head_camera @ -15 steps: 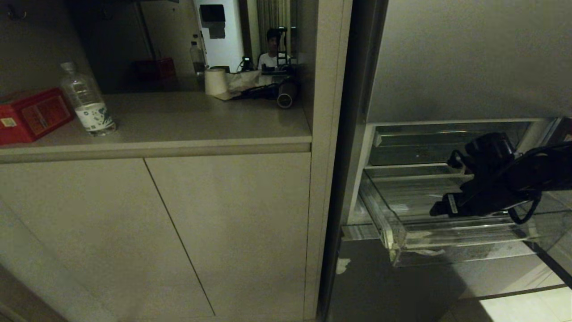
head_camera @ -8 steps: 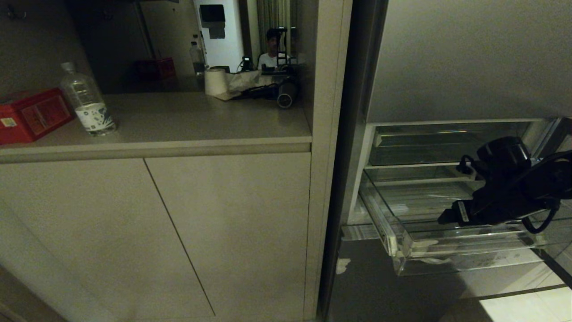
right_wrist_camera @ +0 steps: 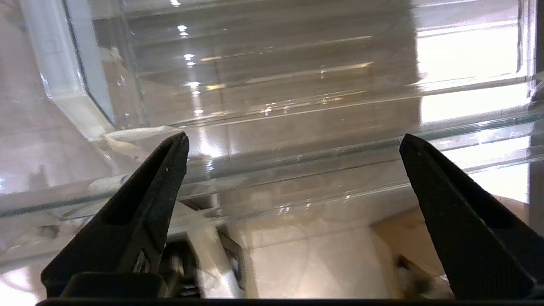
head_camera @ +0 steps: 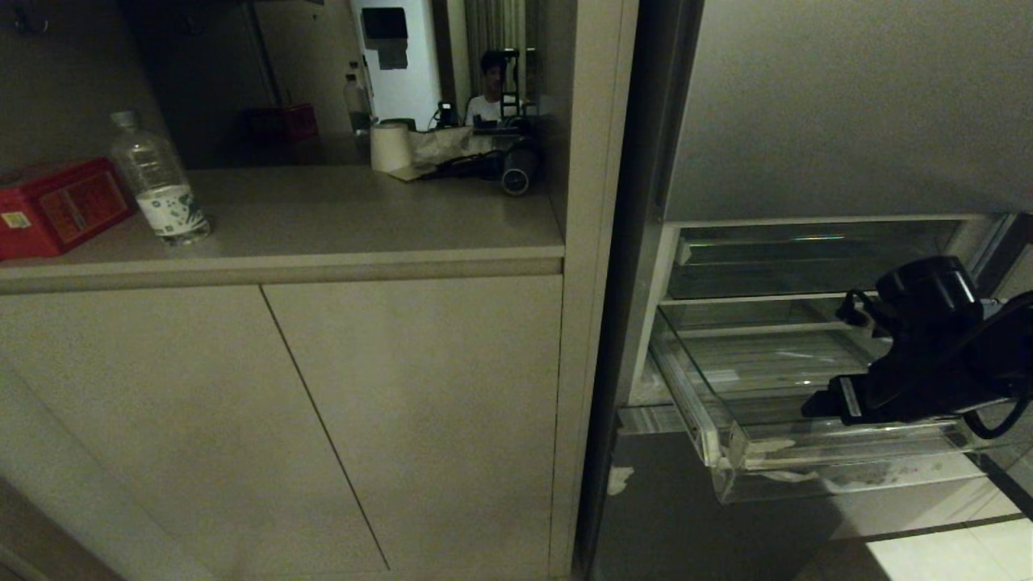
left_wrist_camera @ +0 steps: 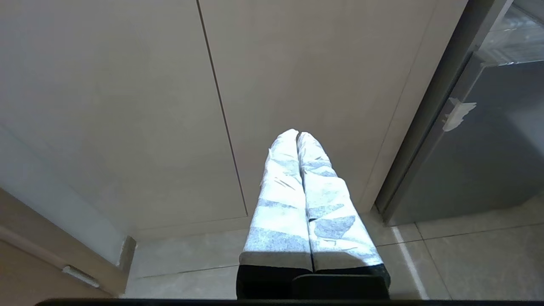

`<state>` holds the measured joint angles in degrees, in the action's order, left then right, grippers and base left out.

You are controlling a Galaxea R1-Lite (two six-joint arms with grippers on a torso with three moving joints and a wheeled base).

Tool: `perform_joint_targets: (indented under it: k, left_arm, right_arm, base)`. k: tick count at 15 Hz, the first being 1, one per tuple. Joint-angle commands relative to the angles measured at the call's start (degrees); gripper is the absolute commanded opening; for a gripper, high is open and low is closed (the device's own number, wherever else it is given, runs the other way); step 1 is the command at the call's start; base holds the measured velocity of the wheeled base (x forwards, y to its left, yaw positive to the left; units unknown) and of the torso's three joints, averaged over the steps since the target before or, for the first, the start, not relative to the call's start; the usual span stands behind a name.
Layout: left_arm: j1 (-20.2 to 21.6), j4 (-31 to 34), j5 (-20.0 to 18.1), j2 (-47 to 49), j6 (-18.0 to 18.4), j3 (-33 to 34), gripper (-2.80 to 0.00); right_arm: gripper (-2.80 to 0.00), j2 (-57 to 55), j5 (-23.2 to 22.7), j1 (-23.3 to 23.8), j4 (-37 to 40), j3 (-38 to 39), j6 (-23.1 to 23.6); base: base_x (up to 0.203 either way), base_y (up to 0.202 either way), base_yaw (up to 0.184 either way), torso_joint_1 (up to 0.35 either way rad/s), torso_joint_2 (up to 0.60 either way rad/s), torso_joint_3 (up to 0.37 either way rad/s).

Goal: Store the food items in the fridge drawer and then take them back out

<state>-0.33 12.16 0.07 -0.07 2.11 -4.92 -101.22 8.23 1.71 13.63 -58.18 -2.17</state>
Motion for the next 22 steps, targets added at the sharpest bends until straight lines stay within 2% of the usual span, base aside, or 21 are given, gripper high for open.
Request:
perform_joint_targets:
  k: [1, 3, 6, 9, 13, 16, 19, 22]
  left_arm:
    - [-0.02, 0.06, 0.01, 0.07, 0.00, 0.00, -2.80]
    - [-0.02, 0.06, 0.01, 0.07, 0.00, 0.00, -2.80]
    - [-0.02, 0.06, 0.01, 0.07, 0.00, 0.00, -2.80]
    - [-0.02, 0.06, 0.01, 0.07, 0.00, 0.00, -2.80]
    - [-0.02, 0.06, 0.01, 0.07, 0.00, 0.00, -2.80]
    - [-0.02, 0.06, 0.01, 0.07, 0.00, 0.00, -2.80]
    - [-0.02, 0.06, 0.01, 0.07, 0.00, 0.00, -2.80]
    - [-0.02, 0.14, 0.01, 0.07, 0.00, 0.00, -2.80]
  right_arm:
    - [0.00, 2.92, 0.04, 0.01, 0.77, 1.87, 0.32]
    - [0.00, 4.28, 0.12, 0.49, 0.61, 2.78, 0.20]
    - [0.00, 3.09, 0.07, 0.32, -1.32, 0.00, -0.11]
    - [0.00, -1.81, -0.04, -0.13, -11.25, -1.28, -0.12]
    - [0.00, -4.18, -1.37, -0.30, -25.39, 0.75, -0.46]
    - [0.00, -3.56, -1.61, -0.30, -29.46, 1.51, -0.47]
    - [0.00, 2.71, -1.48, -0.41, -32.99, 5.25, -0.03]
    - [0.00, 16.65, -1.35, -0.83, -33.08, 11.18, 0.36]
  base:
    - [0.000, 0.000, 0.000, 0.000, 0.00, 0.000]
    - [0.000, 0.000, 0.000, 0.000, 0.00, 0.000]
    - [0.000, 0.000, 0.000, 0.000, 0.00, 0.000]
    - [0.000, 0.000, 0.000, 0.000, 0.00, 0.000]
    - [0.000, 0.000, 0.000, 0.000, 0.00, 0.000]
    - [0.000, 0.000, 0.000, 0.000, 0.00, 0.000]
    - [0.000, 0.000, 0.000, 0.000, 0.00, 0.000]
    - [0.000, 0.000, 0.000, 0.000, 0.00, 0.000]
